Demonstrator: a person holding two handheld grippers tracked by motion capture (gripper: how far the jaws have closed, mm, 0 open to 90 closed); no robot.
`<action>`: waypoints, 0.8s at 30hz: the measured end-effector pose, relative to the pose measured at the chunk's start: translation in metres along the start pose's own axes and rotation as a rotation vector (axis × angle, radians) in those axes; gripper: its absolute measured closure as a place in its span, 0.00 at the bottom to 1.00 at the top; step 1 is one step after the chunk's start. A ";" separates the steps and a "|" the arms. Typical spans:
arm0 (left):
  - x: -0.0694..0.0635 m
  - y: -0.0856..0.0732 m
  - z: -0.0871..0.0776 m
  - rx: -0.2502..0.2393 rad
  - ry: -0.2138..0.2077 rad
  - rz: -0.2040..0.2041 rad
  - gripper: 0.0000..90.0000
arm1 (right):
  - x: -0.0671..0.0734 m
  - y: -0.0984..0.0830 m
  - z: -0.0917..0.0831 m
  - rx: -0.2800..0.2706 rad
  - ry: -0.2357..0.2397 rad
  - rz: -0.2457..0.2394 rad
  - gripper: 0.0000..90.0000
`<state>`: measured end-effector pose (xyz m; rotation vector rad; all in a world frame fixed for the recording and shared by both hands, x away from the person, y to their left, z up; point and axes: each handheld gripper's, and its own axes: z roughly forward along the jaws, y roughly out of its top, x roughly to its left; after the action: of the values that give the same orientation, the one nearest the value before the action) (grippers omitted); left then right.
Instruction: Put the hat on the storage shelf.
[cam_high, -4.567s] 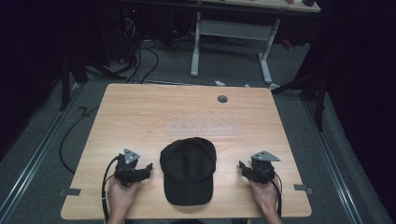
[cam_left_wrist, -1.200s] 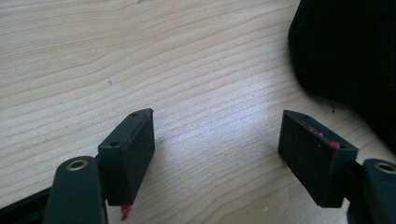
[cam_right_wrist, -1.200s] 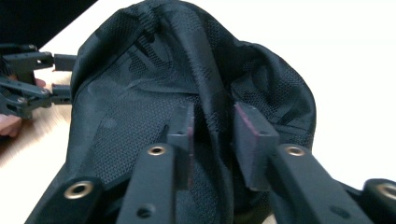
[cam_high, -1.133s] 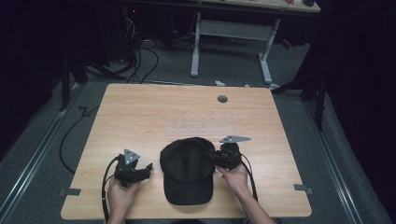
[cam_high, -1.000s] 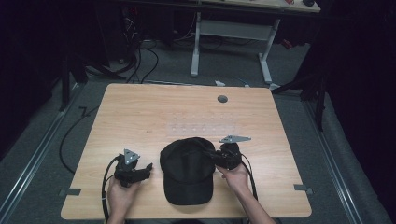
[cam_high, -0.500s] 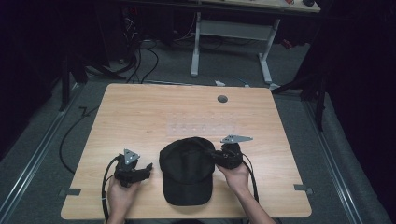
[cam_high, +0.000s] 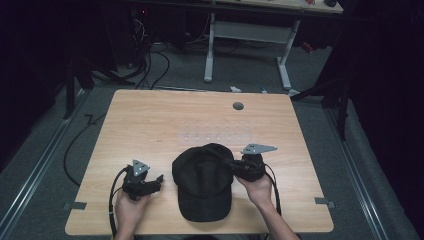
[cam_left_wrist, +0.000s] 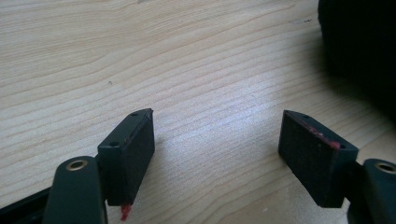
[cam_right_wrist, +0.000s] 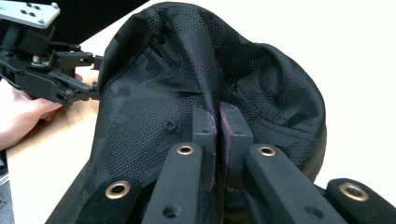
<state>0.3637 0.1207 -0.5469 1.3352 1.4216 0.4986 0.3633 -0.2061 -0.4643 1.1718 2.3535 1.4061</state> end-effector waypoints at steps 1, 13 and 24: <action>0.000 0.000 0.000 0.000 0.000 0.000 0.30 | -0.001 0.000 -0.002 -0.002 0.002 -0.003 0.96; -0.001 0.000 0.000 0.001 0.002 -0.001 0.29 | -0.005 0.001 -0.020 -0.013 0.013 -0.017 0.96; -0.004 -0.002 0.001 0.026 -0.016 0.017 0.22 | -0.009 0.004 -0.044 -0.046 -0.014 -0.035 0.96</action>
<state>0.3625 0.1167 -0.5475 1.3701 1.4087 0.4816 0.3501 -0.2414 -0.4392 1.1200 2.3079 1.4277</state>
